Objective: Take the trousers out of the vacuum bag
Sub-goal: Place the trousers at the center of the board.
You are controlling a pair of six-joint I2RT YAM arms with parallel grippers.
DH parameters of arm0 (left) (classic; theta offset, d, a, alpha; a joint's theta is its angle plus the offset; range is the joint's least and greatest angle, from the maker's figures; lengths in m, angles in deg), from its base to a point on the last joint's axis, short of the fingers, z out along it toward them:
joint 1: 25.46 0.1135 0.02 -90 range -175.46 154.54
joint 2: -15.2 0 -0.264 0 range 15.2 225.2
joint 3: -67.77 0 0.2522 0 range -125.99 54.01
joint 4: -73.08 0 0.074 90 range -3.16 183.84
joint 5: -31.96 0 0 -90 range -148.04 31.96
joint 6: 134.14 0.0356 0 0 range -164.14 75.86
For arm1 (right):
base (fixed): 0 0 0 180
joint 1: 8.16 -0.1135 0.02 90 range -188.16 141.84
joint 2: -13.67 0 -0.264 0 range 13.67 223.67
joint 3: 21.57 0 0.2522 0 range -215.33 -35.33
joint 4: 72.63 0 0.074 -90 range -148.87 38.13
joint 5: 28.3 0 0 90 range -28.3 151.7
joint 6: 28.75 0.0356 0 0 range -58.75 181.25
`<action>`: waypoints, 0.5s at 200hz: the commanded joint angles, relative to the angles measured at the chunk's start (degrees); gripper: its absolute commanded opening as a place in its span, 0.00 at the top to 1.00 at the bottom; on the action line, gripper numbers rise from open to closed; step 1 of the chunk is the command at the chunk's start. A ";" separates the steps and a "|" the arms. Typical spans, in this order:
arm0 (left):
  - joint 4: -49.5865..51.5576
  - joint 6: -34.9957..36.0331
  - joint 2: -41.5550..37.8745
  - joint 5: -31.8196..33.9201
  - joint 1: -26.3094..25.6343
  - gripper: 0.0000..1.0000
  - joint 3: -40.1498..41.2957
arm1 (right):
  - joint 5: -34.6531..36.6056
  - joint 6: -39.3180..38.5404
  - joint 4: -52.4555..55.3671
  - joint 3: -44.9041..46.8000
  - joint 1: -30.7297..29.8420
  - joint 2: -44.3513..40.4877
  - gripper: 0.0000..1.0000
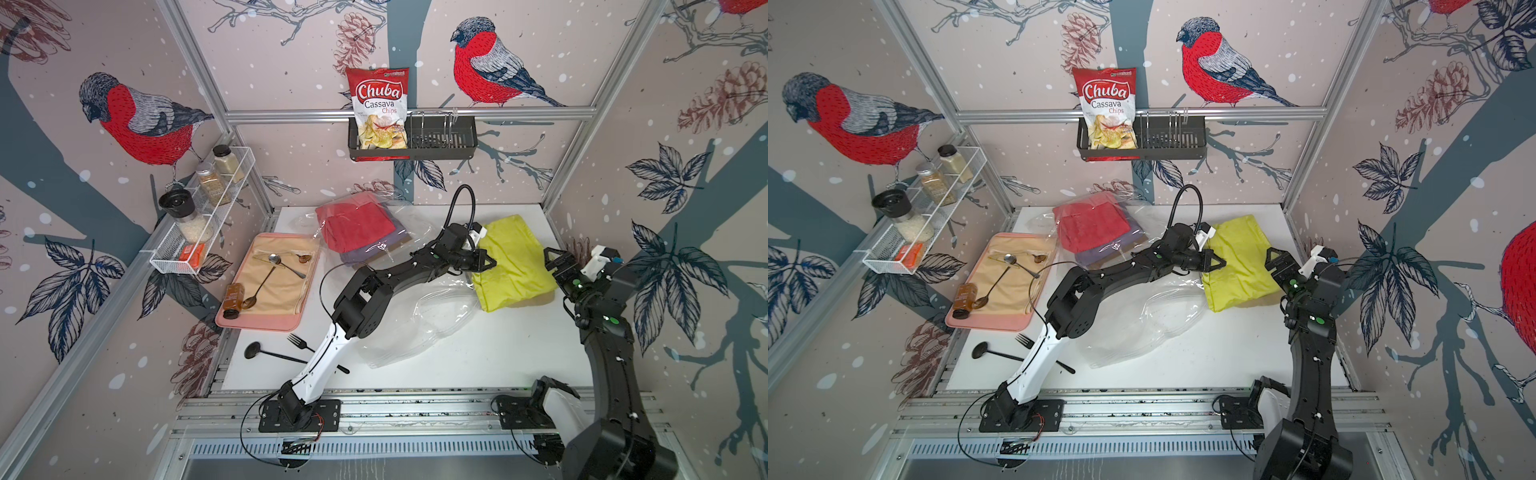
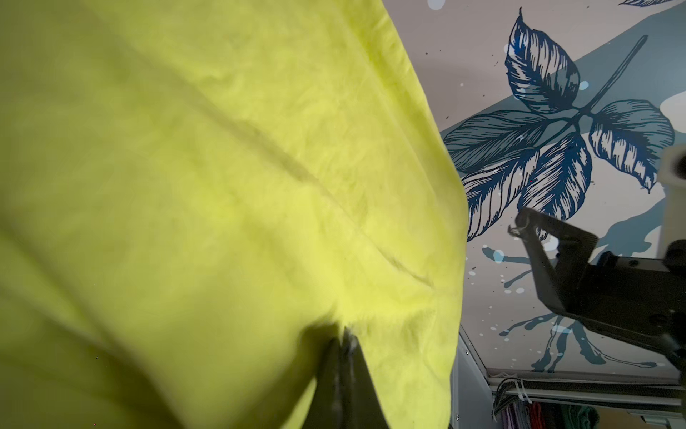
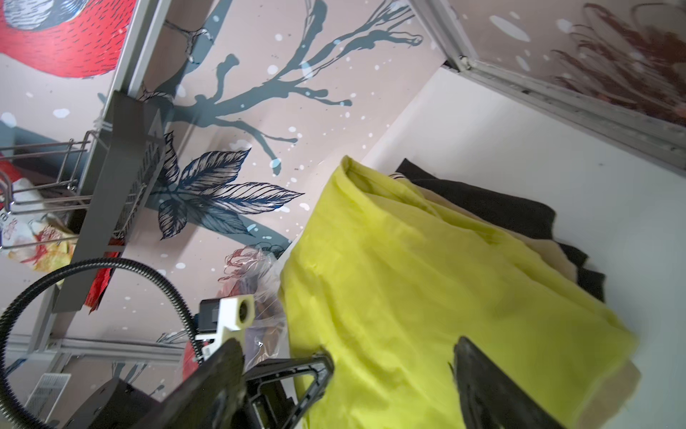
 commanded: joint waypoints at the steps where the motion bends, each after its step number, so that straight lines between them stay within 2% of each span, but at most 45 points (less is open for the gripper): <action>1: -1.37 0.30 0.24 -1.12 -0.18 0.94 0.44 | -0.01 -1.17 -4.50 -1.86 -3.02 2.34 0.12; 27: -1.36 0.33 -0.02 -1.09 -0.11 0.94 0.84 | -3.38 -0.09 -8.71 -1.65 -4.97 6.59 0.13; 100: -1.31 1.07 -1.38 -0.42 0.52 0.94 3.41 | -0.07 1.44 -10.21 5.53 -2.94 17.34 0.14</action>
